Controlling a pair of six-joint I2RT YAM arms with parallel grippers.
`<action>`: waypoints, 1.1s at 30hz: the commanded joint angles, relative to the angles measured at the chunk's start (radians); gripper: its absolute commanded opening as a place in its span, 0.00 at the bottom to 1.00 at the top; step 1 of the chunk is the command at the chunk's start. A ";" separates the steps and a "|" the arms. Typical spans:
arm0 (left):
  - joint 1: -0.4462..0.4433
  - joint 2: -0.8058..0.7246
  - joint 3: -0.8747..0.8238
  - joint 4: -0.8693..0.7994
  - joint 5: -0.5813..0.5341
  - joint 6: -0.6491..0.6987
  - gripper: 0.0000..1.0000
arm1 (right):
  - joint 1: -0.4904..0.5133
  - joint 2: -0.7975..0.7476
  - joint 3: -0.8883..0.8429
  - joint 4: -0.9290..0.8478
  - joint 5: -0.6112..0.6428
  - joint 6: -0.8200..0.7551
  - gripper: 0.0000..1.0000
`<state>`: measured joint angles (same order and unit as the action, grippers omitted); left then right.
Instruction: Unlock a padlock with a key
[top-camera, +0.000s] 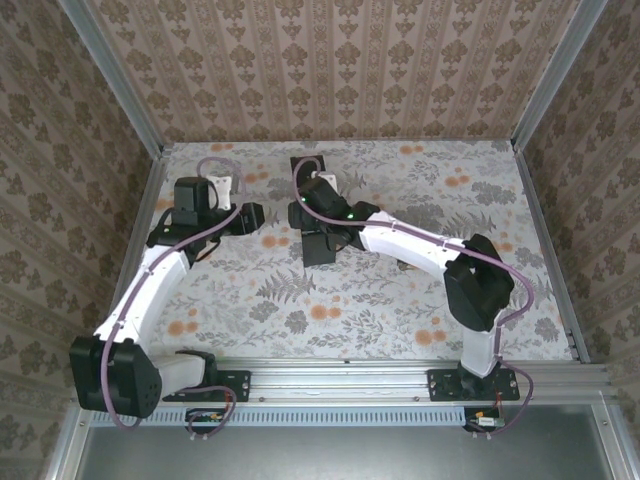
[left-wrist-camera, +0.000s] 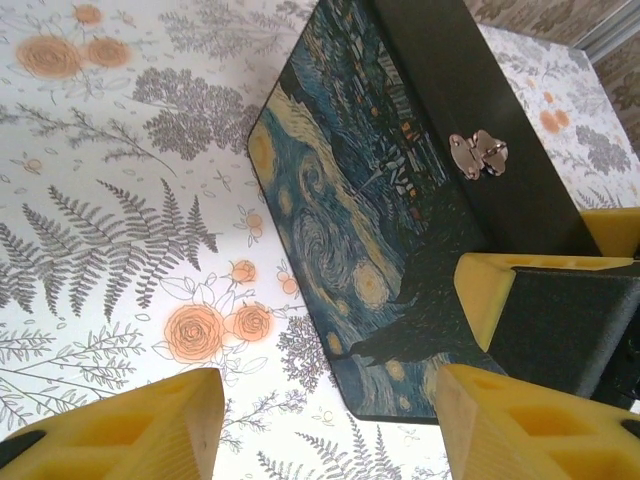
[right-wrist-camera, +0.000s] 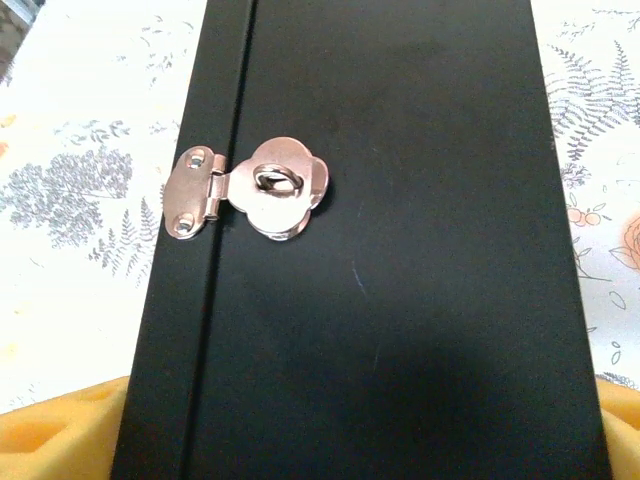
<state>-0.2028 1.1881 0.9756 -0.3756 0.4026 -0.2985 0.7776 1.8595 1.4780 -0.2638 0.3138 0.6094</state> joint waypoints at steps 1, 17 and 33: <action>0.010 -0.028 -0.008 -0.024 0.005 0.015 0.59 | -0.056 -0.073 -0.175 0.087 -0.122 0.153 0.81; 0.011 0.005 0.061 -0.026 0.013 -0.001 0.59 | -0.354 -0.063 -0.838 1.250 -0.712 0.424 0.87; -0.001 -0.021 0.111 -0.095 -0.041 0.018 0.59 | -0.368 0.218 -0.759 1.488 -0.751 0.561 0.93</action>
<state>-0.2016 1.1954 1.0546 -0.4423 0.3832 -0.2977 0.4129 2.0663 0.7055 1.2675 -0.4633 1.2598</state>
